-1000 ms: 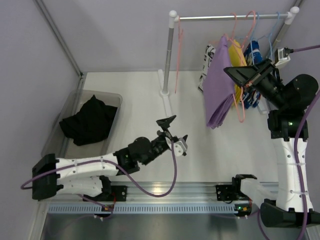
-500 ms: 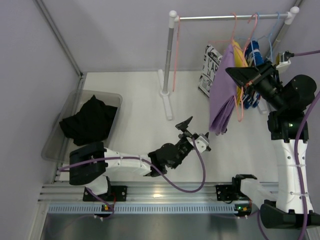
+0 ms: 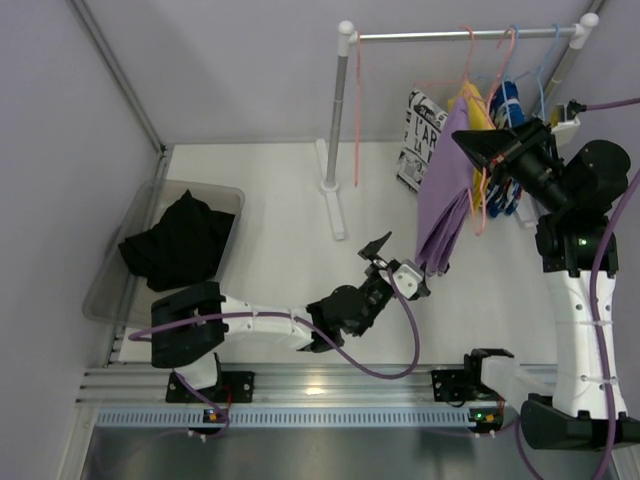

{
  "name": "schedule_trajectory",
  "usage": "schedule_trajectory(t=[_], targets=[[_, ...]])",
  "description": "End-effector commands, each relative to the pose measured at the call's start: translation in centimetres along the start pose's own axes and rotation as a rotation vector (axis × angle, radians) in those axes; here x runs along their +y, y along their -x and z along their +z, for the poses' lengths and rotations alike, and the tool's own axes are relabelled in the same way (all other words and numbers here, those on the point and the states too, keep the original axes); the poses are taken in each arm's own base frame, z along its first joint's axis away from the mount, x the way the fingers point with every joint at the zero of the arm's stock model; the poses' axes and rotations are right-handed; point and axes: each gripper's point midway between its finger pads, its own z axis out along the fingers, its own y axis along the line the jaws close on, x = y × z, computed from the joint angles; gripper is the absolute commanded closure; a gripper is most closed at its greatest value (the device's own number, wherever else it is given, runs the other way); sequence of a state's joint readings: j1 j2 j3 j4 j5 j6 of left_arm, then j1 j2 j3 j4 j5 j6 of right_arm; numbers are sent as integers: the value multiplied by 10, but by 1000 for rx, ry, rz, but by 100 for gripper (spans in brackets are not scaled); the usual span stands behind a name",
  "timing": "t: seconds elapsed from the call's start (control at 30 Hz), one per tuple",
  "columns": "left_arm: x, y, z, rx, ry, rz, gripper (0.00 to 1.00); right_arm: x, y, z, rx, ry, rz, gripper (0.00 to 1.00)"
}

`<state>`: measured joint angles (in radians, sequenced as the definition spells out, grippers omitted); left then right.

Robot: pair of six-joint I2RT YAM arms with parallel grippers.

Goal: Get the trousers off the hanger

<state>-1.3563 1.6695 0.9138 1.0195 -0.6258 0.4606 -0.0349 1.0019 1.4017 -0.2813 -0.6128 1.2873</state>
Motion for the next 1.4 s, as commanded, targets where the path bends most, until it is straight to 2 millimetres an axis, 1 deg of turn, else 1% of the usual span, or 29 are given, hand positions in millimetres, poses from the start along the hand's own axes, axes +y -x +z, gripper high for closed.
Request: schedule_trajectory(t=[0.0,0.13,0.17,0.2,0.3,0.43,0.47,0.57,0.6,0.67,0.7,0.73,0.87,0.93,1.07,1.13,1.17,1.23,1.3,1.37], targets=[[4,7,-1,-7,27,-73,1,64,9,-16,-60,168,-114,100],[7,-17,-10,66,47,-62,1,76,10,-18,-63,188,-118,100],[13,-23,-9,83,74,-61,1,78,10,-19,-64,191,-119,100],[14,-28,-9,107,78,-69,1,80,10,-20,-64,192,-120,100],[14,-33,-9,125,75,-68,1,85,10,-23,-67,191,-117,100],[13,-32,-1,109,81,-71,1,90,10,-26,-72,195,-112,100],[16,-31,3,106,92,-77,1,90,9,-27,-74,195,-112,100],[17,-15,14,59,102,-91,1,89,8,-28,-74,190,-108,100],[17,-7,18,37,103,-94,1,88,8,-28,-73,188,-107,100],[12,5,26,5,89,-110,1,84,8,-27,-71,181,-95,100],[11,2,26,10,86,-108,1,84,8,-26,-71,181,-95,100],[8,6,30,2,78,-114,1,84,9,-26,-70,180,-88,100],[-4,1,33,9,42,-125,1,82,8,-24,-66,179,-84,100],[-8,-5,33,26,28,-125,1,81,8,-24,-65,177,-81,100],[-14,-9,33,41,8,-126,1,78,7,-23,-58,176,-70,100],[-17,-17,32,70,5,-123,1,79,8,-21,-57,180,-65,100],[-17,-18,34,80,14,-125,1,80,8,-21,-56,183,-64,100],[-20,-28,33,115,17,-126,1,85,10,-21,-58,193,-67,100],[-18,-30,34,122,34,-123,1,88,10,-22,-59,200,-70,100],[-14,-24,37,105,56,-122,1,89,8,-24,-58,200,-74,100]])
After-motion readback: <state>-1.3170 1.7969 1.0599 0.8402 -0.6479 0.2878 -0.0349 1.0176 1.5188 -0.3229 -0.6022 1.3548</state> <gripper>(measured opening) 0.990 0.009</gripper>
